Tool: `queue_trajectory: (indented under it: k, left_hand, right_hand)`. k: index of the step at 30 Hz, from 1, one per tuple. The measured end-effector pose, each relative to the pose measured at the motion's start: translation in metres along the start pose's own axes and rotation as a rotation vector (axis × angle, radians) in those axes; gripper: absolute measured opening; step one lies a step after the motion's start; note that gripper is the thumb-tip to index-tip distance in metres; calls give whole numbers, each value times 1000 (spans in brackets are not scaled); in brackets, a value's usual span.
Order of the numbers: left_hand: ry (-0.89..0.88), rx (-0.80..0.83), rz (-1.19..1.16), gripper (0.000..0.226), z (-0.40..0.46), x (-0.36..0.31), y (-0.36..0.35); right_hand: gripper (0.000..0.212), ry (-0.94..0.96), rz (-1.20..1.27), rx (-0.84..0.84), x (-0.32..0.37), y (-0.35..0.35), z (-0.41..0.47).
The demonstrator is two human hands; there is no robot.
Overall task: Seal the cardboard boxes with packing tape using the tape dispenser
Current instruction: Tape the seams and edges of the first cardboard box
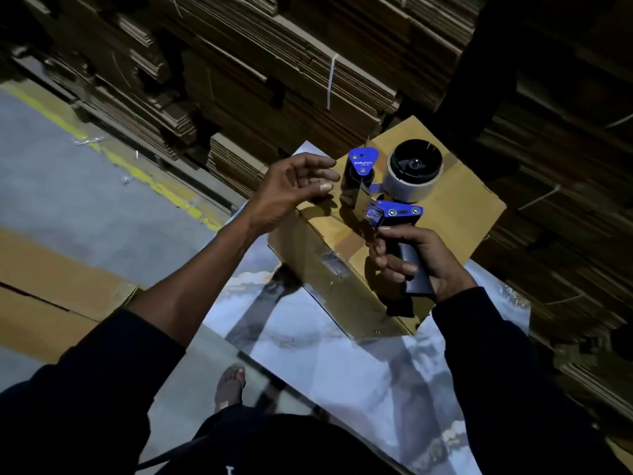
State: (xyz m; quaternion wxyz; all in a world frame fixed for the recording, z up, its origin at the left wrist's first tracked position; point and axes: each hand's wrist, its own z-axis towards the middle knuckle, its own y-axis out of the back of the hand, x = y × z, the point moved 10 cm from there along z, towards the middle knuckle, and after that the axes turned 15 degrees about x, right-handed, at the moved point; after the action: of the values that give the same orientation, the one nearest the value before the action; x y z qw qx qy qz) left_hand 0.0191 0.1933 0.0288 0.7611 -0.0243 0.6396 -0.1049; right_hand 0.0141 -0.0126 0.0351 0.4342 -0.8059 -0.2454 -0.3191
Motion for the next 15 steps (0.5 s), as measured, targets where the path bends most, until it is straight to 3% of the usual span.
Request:
queue_trajectory:
  k: [10, 15]
  left_hand:
    - [-3, 85, 338, 22, -5, -19, 38]
    - [-34, 12, 449, 7, -17, -12, 59]
  right_hand:
    - [24, -52, -132, -28, 6, -6, 33]
    - [30, -74, -398, -112, 10, -8, 50]
